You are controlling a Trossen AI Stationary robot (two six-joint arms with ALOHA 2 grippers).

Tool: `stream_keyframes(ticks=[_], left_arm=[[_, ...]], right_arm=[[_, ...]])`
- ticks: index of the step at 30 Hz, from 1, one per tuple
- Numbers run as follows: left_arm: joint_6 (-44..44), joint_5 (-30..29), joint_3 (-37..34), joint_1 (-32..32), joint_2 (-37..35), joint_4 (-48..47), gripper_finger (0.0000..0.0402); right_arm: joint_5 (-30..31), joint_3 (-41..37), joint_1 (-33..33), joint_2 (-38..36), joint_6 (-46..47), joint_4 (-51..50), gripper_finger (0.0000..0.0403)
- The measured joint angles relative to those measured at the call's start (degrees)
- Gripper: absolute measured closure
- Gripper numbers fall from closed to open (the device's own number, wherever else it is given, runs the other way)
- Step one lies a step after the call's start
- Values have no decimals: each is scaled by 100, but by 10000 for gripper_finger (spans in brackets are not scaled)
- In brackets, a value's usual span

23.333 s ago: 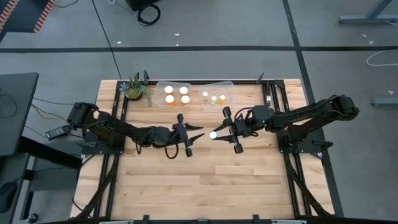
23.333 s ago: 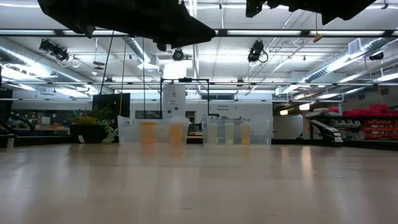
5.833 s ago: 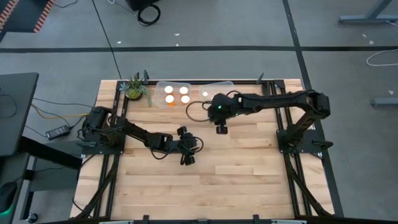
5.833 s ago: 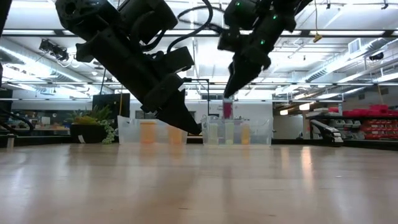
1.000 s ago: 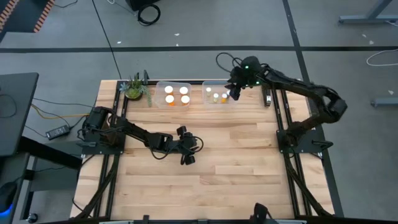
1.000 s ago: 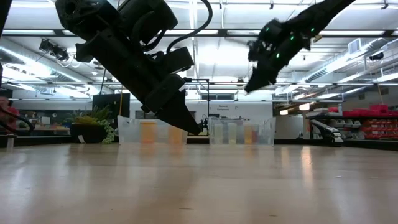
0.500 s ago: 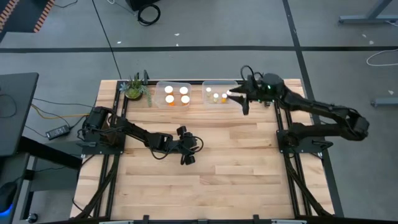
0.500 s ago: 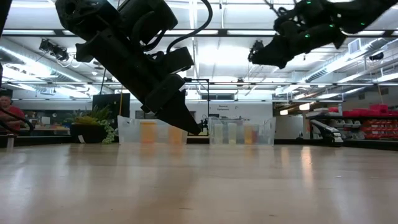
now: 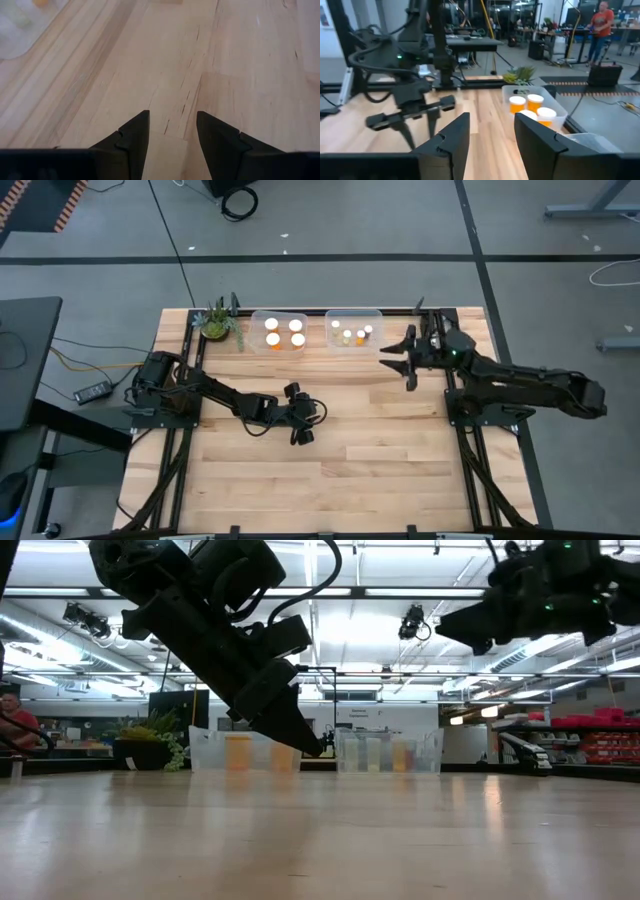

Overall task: Pick and place medicine bottles into bin by pill shape (circle, oval)
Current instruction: Return to Home Position

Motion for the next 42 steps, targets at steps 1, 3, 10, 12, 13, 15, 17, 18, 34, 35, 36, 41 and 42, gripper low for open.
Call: stream_keyframes(ticks=[1, 3, 10, 12, 13, 15, 17, 18, 34, 35, 36, 41, 42], left_arm=[[-1, 0, 0, 0, 0, 5, 230], [-1, 0, 0, 0, 0, 7, 230], [-1, 0, 0, 0, 0, 7, 230], [-15, 0, 0, -2, 0, 7, 230], [-27, 1, 0, -7, 0, 9, 230], [-40, 2, 0, -7, 0, 7, 230], [-43, 2, 0, -7, 0, 7, 230], [-43, 2, 0, -7, 0, 7, 230], [-45, 2, 0, -7, 0, 7, 230], [-45, 4, 0, -7, 0, 7, 230], [-45, 3, 0, -7, 0, 7, 230], [-7, 3, 0, -7, 0, 43, 230], [19, 2, 0, -22, 0, 88, 230]], right_arm=[[28, -117, 64, -84, 48, 88, 244], [123, -354, 211, -249, 84, 237, 251], [559, -966, 873, -614, 229, 504, 274], [794, -1083, 1078, -691, 345, 496, 279], [917, -1123, 1186, -729, 402, 482, 281], [1100, -1181, 1394, -816, 414, 472, 286], [1213, -1201, 1592, -914, 390, 450, 291], [1245, -1201, 1675, -967, 369, 429, 294], [1328, -1241, 1916, -1377, 213, -444, 309], [1300, -1287, 1916, -1380, 191, -430, 309], [1283, -1319, 1915, -1389, 150, -503, 309], [1281, -1317, 1913, -1394, 86, -536, 310], [1281, -1319, 1913, -1418, 79, -553, 310]])
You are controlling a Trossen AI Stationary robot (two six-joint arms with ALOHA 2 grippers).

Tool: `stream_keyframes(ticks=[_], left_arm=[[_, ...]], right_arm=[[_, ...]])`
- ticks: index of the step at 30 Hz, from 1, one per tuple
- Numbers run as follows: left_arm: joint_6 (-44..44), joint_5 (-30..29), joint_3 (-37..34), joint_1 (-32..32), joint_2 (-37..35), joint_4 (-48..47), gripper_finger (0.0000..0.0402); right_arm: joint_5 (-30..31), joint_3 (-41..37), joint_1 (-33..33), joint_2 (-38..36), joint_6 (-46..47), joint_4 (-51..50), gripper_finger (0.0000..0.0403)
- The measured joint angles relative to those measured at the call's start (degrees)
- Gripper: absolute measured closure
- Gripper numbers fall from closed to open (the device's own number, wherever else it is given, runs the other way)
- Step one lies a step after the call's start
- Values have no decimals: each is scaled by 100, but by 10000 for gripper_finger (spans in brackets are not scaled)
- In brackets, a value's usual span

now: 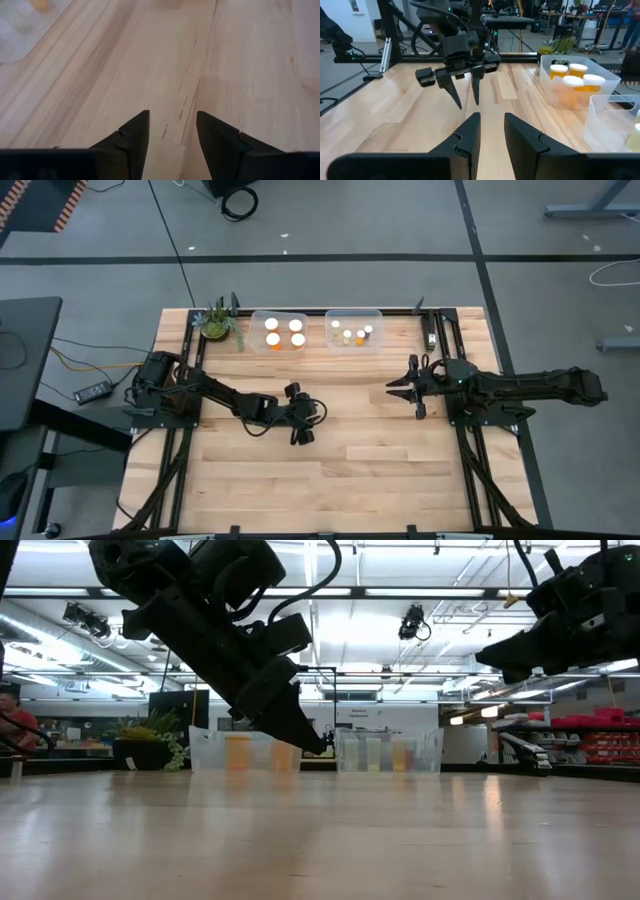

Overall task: Pick and place medicine bottles into bin by pill shape (circle, oval)
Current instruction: Return to Home Position

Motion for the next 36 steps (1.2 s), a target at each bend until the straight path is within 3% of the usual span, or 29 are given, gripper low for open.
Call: stream_keyframes(ticks=[11, 23, 36], left_arm=[[691, -415, 0, -576, -963, 3, 230], [1092, -549, -6, -811, -1166, -256, 230], [1963, -584, -2, -739, -2660, -776, 230]], right_arm=[[-13, 2, 0, -220, 145, 7, 310], [-17, 178, -4, -224, 179, 159, 310], [-17, 476, -4, -217, 87, 146, 310]])
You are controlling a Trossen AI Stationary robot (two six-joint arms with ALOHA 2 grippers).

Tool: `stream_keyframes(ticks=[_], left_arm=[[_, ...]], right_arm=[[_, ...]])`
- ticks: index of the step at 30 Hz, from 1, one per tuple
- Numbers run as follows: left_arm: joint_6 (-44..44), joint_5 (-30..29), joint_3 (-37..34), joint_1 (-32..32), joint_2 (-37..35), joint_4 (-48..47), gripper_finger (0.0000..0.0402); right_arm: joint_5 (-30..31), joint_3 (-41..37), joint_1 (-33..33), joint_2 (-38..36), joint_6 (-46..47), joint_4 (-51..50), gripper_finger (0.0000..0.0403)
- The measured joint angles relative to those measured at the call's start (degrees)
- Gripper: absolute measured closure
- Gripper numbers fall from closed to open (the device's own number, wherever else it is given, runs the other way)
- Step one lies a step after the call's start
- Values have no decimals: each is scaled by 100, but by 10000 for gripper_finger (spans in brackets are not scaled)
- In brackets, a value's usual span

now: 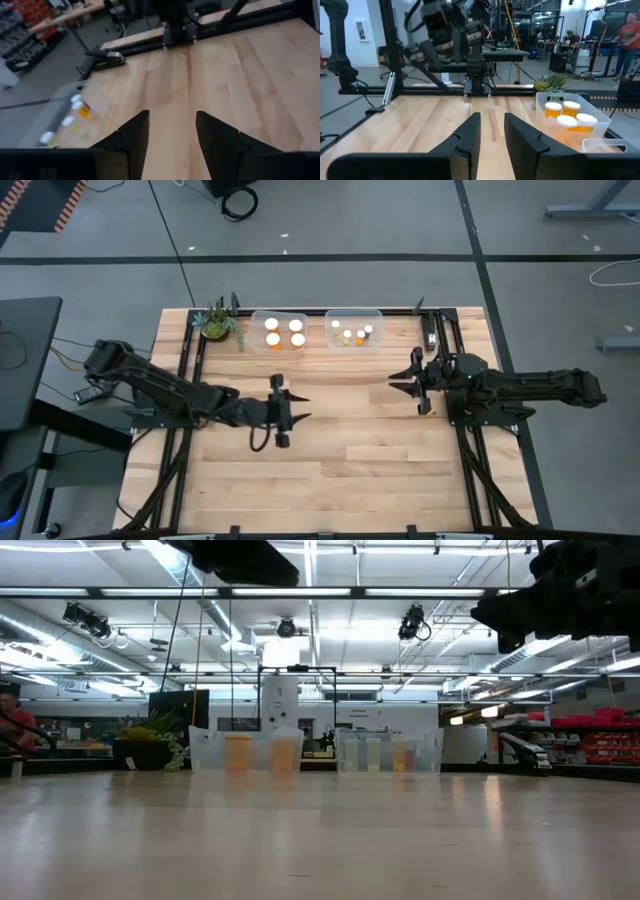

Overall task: Pick and place medicine bottles into bin by pill shape (circle, oval)
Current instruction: Return to Home Position

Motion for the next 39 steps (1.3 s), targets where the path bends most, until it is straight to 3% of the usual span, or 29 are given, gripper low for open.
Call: stream_keyframes(ticks=[7, 18, 39], left_arm=[[122, 74, -50, 99, -411, -223, 230], [-177, 340, -1469, 170, -667, 1101, 230], [-351, 339, -3602, 136, -3214, 2367, 230]], right_arm=[[1, 0, 0, 0, -846, -12, 310], [0, 0, 0, 0, -816, -32, 310], [1, 0, 0, 2, -812, -102, 310]])
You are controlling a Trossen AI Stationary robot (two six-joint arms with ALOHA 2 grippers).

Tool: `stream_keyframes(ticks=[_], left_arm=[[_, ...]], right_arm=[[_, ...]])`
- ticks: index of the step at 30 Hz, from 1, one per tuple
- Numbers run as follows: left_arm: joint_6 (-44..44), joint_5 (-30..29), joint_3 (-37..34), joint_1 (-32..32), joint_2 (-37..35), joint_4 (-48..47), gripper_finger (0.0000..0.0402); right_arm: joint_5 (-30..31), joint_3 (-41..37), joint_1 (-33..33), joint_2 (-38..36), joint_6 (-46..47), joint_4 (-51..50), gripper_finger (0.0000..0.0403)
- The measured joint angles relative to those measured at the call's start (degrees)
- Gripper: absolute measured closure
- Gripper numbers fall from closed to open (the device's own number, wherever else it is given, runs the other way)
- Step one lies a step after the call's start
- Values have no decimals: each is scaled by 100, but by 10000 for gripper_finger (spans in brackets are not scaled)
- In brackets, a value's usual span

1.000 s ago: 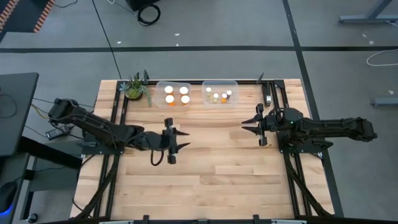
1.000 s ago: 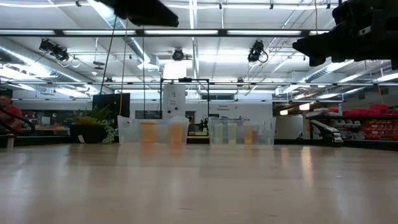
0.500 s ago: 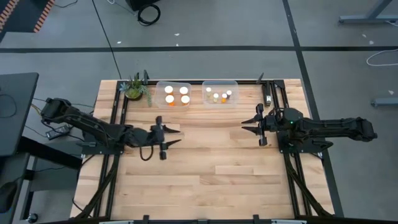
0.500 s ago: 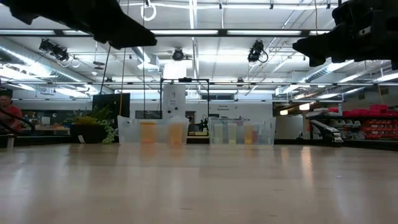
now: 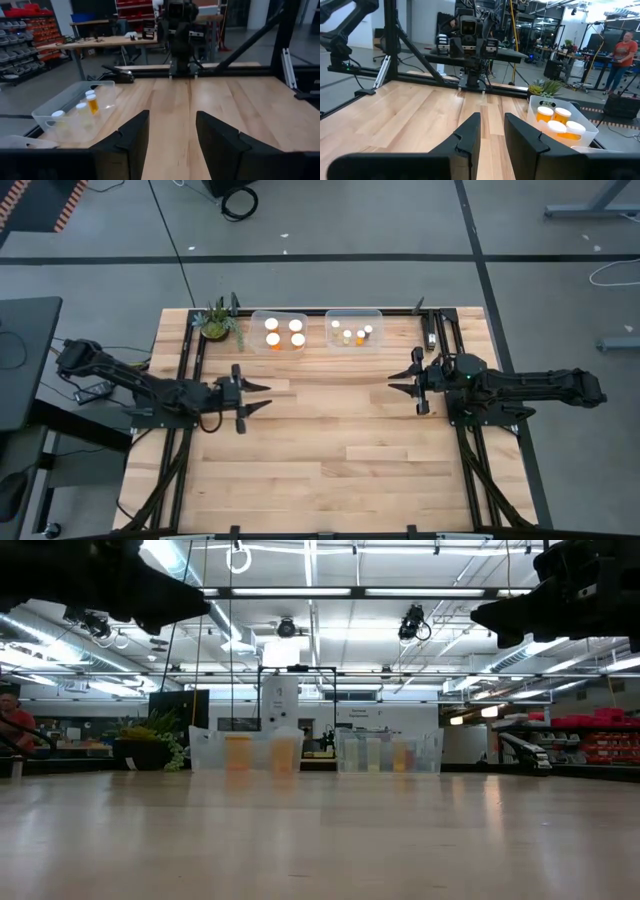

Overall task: Pick and place medicine bottles into bin by pill shape (circle, oval)
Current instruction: Return to Home Position

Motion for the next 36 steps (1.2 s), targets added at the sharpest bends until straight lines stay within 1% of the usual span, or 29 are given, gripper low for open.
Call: stream_keyframes(ticks=[7, 10, 19, 22, 28, 30, 33, 36], left_arm=[[-22, -55, -502, 0, -759, 70, 231], [-18, -58, -669, 0, -1050, 63, 240], [64, -172, -1072, 0, -1749, 30, 317], [167, -305, -1116, 0, -1899, -26, 344], [223, -348, -1156, 0, -2160, -164, 391], [220, -359, -1156, 0, -2269, -264, 395], [198, -396, -1156, 0, -2465, -332, 390], [178, -408, -1156, -23, -2718, -618, 390]], right_arm=[[0, 0, 0, 0, 0, 2, 310], [1, 0, 0, 0, 0, 4, 310], [-1, 0, 0, -2, 0, 7, 310], [0, 0, 0, -2, 0, 7, 310], [1, 0, 0, -2, 0, 7, 310], [0, 0, 0, -2, 0, 7, 310], [-1, 0, 0, 0, 0, 7, 310], [0, 0, 1, -2, -2, 7, 310]])
